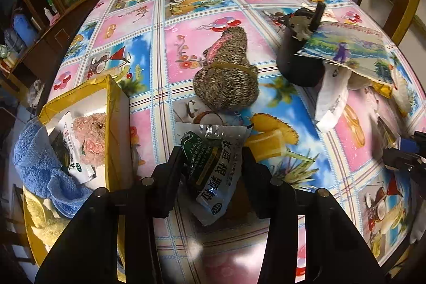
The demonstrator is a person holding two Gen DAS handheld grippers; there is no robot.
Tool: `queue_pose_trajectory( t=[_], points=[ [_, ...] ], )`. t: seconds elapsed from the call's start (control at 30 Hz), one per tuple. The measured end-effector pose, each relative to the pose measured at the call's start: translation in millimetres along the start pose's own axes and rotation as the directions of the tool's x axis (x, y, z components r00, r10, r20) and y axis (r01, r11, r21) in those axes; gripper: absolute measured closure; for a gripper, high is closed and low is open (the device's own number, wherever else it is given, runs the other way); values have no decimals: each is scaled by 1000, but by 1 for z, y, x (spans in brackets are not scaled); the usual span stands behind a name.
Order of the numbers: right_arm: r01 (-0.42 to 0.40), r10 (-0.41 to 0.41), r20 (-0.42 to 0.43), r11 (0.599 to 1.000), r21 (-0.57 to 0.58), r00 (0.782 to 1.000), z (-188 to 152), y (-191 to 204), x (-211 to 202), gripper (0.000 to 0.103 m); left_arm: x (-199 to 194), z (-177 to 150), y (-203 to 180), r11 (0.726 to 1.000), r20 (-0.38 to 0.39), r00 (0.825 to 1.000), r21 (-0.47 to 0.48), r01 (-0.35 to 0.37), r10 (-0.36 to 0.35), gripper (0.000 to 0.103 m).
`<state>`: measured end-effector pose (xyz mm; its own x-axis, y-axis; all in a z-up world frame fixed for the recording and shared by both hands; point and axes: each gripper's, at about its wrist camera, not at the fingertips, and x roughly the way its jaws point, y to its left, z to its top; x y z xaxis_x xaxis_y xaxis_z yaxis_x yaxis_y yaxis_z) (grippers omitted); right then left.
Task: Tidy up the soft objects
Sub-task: 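Grasp the clear bag of coloured sticks with the right tool while the left tool grasps a green snack packet, then lower the stick bag and green packet into the tray and open both tools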
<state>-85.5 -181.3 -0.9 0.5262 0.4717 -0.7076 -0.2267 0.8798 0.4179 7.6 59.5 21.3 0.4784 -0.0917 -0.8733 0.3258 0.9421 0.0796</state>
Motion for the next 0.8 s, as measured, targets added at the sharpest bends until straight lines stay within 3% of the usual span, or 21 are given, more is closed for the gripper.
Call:
queue_pose_trajectory(
  t=[0.2,0.37,0.57,0.7,0.8],
  points=[
    [42,-40,59,998,-40,997,-1,13,-14,74,-63,-24,14,983,113,982,-86,162,-152,61],
    [1,3,58,997,-80,998,3,38,-18,74,-132,-62,61,952,237,954,-198,232,-183,61],
    [-82,89,36,982,-168,995,12,97,-10,74,-170,-128,136,919,278,960,-370,136,-30,61],
    [-144,146,-12,963,-229,989,18,145,9,74,-154,-162,172,877,224,974,-474,73,40,60],
    [-162,156,-45,943,-290,987,20,184,25,74,-123,-167,182,867,148,984,-497,-17,103,59]
  ],
)
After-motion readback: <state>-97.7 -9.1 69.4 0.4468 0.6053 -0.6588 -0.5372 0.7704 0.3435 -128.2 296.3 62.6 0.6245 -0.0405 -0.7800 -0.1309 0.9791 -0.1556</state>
